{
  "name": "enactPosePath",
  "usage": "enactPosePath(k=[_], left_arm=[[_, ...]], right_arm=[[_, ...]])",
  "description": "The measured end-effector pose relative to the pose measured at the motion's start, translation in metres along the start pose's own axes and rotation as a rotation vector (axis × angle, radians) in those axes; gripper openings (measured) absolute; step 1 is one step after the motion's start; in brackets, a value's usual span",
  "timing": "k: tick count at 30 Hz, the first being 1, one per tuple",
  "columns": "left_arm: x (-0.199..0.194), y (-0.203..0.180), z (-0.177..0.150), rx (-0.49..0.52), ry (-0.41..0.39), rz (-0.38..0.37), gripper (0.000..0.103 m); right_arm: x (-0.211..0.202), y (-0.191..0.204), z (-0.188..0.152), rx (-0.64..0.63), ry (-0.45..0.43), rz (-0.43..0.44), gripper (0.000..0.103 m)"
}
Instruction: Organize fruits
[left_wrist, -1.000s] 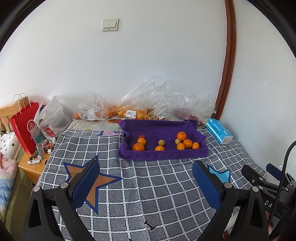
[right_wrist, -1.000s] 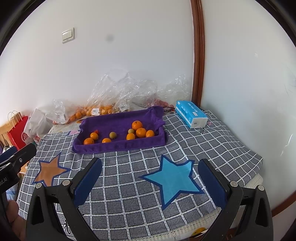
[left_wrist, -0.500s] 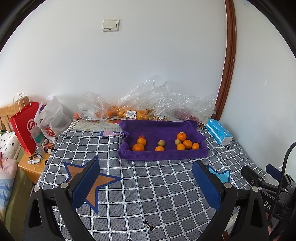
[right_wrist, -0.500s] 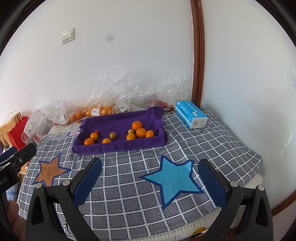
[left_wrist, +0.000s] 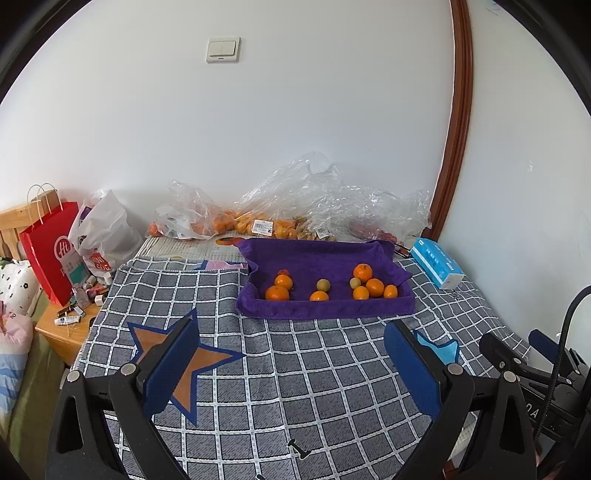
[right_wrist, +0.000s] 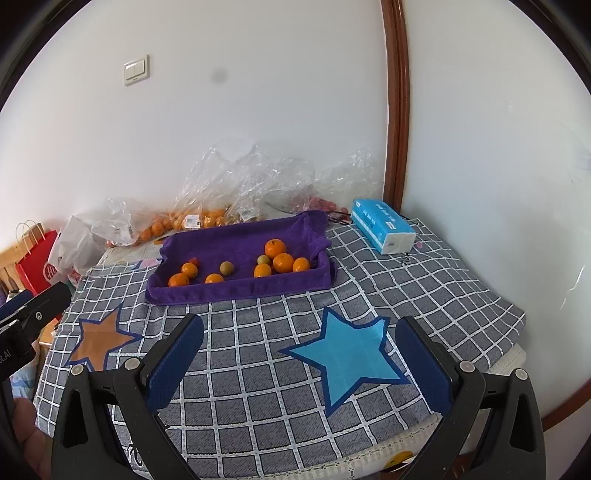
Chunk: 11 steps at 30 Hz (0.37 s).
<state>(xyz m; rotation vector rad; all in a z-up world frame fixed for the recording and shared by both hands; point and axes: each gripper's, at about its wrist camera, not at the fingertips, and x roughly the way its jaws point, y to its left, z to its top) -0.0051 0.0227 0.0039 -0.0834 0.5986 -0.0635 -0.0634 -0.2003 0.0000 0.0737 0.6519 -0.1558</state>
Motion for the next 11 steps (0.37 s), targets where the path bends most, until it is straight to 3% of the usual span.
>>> enactPosePath(k=[11], left_arm=[[-0.0009, -0.0012, -0.0008, 0.0, -0.008, -0.001, 0.101]], right_arm=[[0.0001, 0.0012, -0.0011, -0.001, 0.002, 0.003, 0.102]])
